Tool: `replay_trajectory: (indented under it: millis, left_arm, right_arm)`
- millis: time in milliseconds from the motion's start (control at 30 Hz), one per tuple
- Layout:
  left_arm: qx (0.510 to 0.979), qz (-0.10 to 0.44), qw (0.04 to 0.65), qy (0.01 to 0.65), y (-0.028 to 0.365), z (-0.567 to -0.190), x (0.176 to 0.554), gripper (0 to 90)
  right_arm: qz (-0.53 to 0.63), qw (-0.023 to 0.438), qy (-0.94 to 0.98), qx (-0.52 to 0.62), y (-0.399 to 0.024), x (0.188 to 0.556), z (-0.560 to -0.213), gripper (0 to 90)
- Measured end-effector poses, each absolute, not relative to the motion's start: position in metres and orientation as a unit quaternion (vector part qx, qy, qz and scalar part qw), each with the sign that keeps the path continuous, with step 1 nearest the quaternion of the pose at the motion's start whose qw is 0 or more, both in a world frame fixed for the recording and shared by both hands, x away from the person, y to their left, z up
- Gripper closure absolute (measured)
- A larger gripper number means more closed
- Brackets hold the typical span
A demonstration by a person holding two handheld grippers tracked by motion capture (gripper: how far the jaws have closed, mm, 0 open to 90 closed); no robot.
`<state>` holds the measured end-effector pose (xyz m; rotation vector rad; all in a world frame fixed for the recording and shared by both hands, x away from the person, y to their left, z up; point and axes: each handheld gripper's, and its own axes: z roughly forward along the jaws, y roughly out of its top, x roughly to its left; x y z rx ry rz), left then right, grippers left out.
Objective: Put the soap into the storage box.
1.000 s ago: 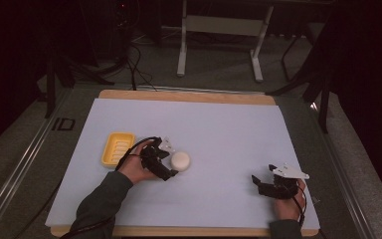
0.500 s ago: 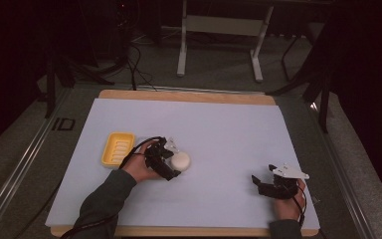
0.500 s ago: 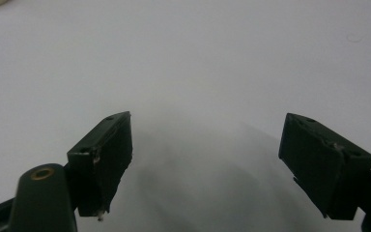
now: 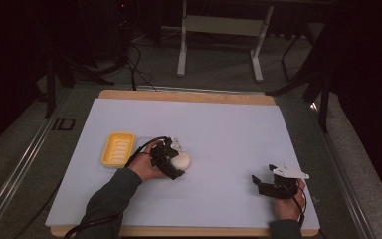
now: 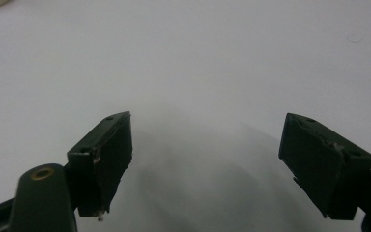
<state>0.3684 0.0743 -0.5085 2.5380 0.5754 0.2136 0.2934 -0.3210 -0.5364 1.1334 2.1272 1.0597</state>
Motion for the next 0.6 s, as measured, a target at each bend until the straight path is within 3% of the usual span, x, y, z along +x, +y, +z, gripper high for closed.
replay_trajectory:
  millis: [600]
  left_arm:
    - [0.940, 0.076, 0.244, 0.228, 0.0663, -0.5185, 0.3772, 15.1]
  right_arm:
    - [0.388, 0.251, 0.783, 0.416, -0.3207, 0.2935, -0.5364, 19.2]
